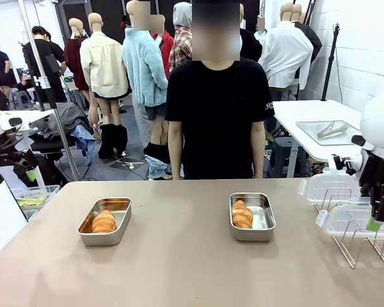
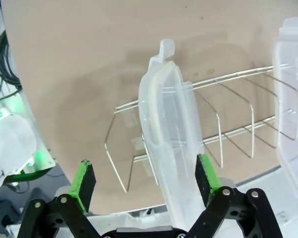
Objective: Place the bread in airtight containers.
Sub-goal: Pick up one Airtight Container lid and hand it to the human.
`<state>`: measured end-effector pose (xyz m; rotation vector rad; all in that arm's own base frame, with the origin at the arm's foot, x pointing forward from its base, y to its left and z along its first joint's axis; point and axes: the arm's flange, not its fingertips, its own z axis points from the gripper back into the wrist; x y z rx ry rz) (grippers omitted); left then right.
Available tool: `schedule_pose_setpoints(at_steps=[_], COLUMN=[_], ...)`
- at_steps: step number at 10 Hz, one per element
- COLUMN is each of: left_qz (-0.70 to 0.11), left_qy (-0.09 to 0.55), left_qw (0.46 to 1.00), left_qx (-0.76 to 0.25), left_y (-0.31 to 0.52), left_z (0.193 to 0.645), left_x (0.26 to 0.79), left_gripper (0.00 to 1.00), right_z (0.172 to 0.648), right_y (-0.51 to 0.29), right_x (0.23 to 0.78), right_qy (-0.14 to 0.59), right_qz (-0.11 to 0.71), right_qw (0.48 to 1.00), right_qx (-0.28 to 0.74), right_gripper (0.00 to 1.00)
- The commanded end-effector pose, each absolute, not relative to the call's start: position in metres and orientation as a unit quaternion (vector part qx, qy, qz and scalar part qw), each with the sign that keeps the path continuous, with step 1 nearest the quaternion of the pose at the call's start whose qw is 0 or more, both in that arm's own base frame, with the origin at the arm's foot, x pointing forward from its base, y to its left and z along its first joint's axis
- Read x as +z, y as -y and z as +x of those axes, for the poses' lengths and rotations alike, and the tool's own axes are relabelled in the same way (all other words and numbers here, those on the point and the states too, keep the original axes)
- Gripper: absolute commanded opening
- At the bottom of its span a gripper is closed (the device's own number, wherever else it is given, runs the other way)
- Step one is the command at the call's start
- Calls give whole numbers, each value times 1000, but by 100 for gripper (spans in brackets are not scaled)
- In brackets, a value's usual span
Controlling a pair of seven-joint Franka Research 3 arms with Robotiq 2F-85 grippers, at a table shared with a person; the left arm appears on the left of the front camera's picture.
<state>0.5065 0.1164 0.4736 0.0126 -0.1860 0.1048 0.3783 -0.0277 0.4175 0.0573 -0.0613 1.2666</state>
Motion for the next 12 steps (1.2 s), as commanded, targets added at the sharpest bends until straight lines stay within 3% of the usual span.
schedule_pose_setpoints(at_steps=[1, 3, 8, 12], left_qz=[7, 7, 7, 7], left_qy=[91, 91, 91, 91], left_qw=[994, 994, 994, 994], left_qx=[54, 54, 54, 54], left_y=[-117, -117, -117, -117], left_z=[506, 506, 506, 506], left_x=[475, 475, 475, 475], left_gripper=[100, 100, 100, 100], right_z=[393, 396, 398, 399], right_y=[30, 31, 30, 31], right_x=[414, 414, 413, 412], right_qy=[27, 29, 29, 35], right_qz=[25, 29, 31, 41], right_qw=[810, 812, 820, 821], right_qx=[586, 582, 570, 568], right_gripper=[100, 97, 0, 0])
